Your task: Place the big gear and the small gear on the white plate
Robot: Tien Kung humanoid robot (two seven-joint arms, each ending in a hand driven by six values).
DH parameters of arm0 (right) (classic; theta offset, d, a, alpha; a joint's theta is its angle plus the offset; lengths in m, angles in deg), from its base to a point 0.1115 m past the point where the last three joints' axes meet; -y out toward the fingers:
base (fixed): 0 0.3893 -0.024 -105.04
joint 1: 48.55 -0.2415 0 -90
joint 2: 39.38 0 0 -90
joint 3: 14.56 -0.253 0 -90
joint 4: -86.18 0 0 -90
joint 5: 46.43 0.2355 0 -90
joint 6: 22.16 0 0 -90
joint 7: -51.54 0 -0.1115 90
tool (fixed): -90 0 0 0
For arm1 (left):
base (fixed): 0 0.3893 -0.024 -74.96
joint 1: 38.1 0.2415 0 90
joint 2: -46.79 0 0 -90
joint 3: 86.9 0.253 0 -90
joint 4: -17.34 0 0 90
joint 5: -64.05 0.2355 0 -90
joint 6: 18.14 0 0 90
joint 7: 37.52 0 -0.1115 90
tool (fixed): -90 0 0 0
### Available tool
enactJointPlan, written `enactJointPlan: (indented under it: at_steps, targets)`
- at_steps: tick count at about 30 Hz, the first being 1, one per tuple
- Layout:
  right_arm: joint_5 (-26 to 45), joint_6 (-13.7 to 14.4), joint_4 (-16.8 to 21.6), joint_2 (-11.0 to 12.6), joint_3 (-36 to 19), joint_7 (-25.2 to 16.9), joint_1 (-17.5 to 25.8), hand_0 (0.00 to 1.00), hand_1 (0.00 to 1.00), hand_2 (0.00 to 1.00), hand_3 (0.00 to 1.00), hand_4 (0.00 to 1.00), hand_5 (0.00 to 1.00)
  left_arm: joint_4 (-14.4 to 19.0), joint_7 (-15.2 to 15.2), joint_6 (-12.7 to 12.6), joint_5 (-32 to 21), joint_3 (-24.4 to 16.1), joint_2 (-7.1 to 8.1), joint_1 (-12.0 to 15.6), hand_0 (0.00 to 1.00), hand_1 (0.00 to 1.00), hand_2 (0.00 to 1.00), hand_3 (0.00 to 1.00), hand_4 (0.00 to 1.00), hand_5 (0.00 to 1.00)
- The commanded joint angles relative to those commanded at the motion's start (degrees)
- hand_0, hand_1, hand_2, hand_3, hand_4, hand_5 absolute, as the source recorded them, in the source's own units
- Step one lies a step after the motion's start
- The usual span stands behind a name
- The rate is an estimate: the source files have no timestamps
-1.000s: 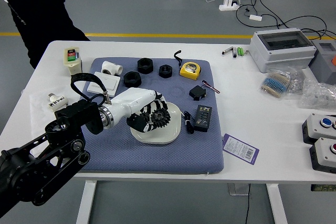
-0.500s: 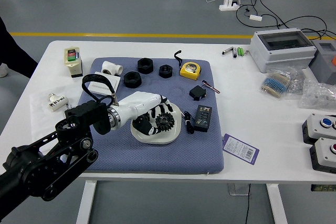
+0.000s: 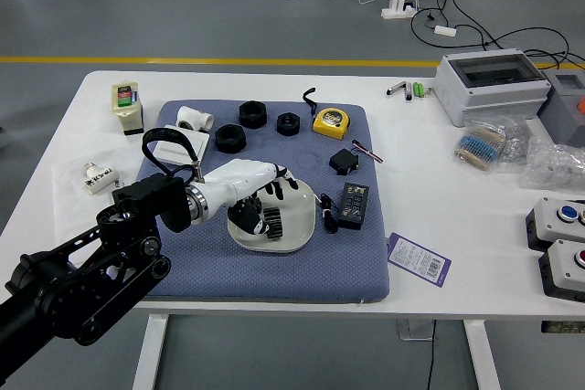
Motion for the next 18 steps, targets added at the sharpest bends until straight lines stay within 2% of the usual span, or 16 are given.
enactJointPlan:
  at_steps: [15,16,18]
  targets:
    - [0.24,0.02,0.02,-0.06,0.4,-0.06,0.45,0.618,0.624,0.725,0.543,0.758,0.718,2.73,0.45,-0.61,0.79,-2.59,0.81,0.86,0.457,0.644,0.693,0.777,0.86,0.02]
    - [0.22,0.03,0.02,-0.07,0.39,-0.05,0.45,0.618,0.623,0.725,0.543,0.757,0.72,3.05,0.53,-0.8,0.95,-3.13,0.85,0.94,0.44,0.639,0.678,0.777,0.82,0.007]
    - [0.25,0.02,0.02,-0.09,0.37,-0.05,0.43,0.618,0.623,0.725,0.543,0.757,0.72,3.58,0.63,-1.29,1.19,-3.81,0.95,1.06,0.44,0.639,0.678,0.777,0.82,0.007]
